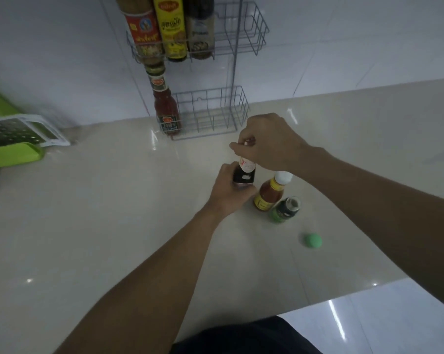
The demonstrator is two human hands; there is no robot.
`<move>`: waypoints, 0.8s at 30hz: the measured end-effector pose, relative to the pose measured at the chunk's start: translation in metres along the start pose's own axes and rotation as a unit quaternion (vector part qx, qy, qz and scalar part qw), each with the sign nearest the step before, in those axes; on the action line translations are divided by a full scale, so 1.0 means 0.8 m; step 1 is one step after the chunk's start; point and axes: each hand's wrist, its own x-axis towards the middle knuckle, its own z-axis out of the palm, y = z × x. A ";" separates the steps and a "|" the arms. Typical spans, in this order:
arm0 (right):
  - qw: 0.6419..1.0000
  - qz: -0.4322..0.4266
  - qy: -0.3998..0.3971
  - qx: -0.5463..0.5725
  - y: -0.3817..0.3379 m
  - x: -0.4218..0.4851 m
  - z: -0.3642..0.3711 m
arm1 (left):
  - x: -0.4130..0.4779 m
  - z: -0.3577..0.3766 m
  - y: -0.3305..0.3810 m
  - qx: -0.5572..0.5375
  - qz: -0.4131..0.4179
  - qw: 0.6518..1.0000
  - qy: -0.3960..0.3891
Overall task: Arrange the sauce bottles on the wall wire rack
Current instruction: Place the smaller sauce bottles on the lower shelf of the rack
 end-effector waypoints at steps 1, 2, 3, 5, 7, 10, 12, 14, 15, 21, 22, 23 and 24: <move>1.000 -0.026 0.007 -0.002 -0.005 0.006 -0.007 | -0.003 -0.004 0.005 -0.023 -0.002 0.999 0.030; 0.998 -0.057 0.009 -0.014 -0.009 0.013 -0.016 | -0.005 -0.009 0.010 -0.044 -0.004 0.997 0.062; 0.996 -0.087 0.006 -0.031 -0.015 0.019 -0.027 | -0.004 -0.013 0.014 -0.060 -0.005 0.995 0.085; 0.989 -0.130 -0.001 -0.076 -0.023 0.032 -0.047 | -0.002 -0.024 0.025 -0.078 -0.001 0.991 0.109; 0.983 -0.129 0.006 -0.134 -0.028 0.044 -0.061 | -0.001 -0.034 0.040 -0.074 0.014 0.988 0.132; 0.965 -0.073 0.000 -0.251 -0.039 0.059 -0.073 | -0.002 -0.044 0.060 -0.032 0.020 0.980 0.194; 0.949 -0.059 -0.035 -0.308 -0.053 0.068 -0.069 | -0.005 -0.046 0.064 0.000 0.004 0.971 0.239; 0.949 -0.041 -0.061 -0.307 -0.062 0.078 -0.075 | -0.008 -0.052 0.066 0.016 -0.005 0.969 0.247; 0.962 -0.027 -0.069 -0.264 -0.065 0.083 -0.080 | -0.008 -0.059 0.066 -0.002 -0.001 0.975 0.222; 0.973 -0.108 0.025 -0.201 -0.061 0.092 -0.083 | -0.002 -0.094 0.083 -0.060 0.004 0.988 0.143; 0.969 -0.074 0.017 -0.237 -0.064 0.092 -0.077 | -0.001 -0.091 0.081 -0.023 -0.003 0.982 0.186; 0.960 -0.043 -0.006 -0.277 -0.068 0.093 -0.070 | -0.002 -0.088 0.076 0.012 -0.011 0.976 0.218; 0.955 -0.018 -0.034 -0.296 -0.070 0.096 -0.065 | -0.003 -0.084 0.072 0.030 -0.015 0.972 0.232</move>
